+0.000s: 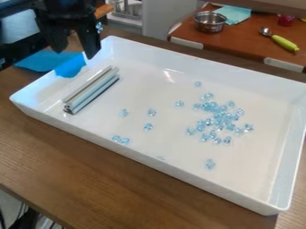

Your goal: Sweep into pile

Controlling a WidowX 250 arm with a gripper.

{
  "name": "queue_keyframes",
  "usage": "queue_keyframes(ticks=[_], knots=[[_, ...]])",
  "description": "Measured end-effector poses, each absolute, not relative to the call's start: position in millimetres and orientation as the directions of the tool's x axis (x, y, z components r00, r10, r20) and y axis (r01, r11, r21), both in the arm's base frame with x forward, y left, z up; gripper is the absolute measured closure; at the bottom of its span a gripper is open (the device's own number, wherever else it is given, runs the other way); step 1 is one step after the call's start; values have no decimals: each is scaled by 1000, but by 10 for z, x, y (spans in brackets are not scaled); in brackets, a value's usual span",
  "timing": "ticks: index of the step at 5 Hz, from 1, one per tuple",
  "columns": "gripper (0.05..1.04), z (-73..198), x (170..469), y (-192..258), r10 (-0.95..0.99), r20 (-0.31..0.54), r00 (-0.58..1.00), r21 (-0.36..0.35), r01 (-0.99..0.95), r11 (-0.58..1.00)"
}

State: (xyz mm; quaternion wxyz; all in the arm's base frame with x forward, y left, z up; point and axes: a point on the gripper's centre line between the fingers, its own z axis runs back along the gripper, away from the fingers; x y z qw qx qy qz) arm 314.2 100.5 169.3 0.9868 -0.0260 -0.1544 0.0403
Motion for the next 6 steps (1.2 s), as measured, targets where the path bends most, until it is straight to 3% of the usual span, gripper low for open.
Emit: queue_keyframes(ticks=[1, 4, 6], knots=[[83, 1528, 3096, 990, 96, 255, 962, -81, -77, 994], [83, 1297, 3224, 997, 86, 325, 942, -81, -63, 995], [83, 1145, 3260, 1056, 103, 305, 947, -65, -87, 994]])
